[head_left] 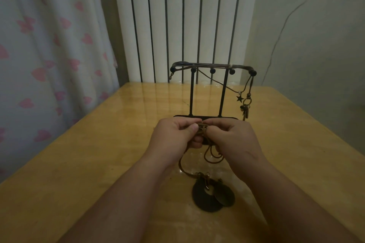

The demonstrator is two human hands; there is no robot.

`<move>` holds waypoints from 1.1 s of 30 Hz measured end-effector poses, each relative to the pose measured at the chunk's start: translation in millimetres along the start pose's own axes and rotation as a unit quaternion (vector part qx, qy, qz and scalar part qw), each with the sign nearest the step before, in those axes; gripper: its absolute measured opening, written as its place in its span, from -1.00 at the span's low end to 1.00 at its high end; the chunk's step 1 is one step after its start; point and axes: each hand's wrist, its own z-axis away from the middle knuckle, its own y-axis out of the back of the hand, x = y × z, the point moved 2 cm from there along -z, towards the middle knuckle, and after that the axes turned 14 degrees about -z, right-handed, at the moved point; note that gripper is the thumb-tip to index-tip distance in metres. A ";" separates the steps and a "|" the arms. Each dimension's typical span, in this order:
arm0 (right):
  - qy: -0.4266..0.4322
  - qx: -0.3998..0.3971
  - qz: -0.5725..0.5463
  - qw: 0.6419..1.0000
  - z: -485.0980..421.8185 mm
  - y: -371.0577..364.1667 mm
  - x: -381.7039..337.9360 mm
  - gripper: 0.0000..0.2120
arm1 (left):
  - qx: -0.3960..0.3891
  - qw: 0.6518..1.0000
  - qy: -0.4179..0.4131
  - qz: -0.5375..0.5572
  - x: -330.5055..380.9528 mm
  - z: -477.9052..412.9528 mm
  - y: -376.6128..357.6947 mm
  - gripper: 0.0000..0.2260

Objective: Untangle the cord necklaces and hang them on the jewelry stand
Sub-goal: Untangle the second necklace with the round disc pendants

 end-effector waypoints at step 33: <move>-0.077 -0.011 -0.059 0.995 -3.1 8.8 4.2 -0.86 | -0.006 0.927 -0.201 -0.315 5.7 2.3 9.2 -0.72</move>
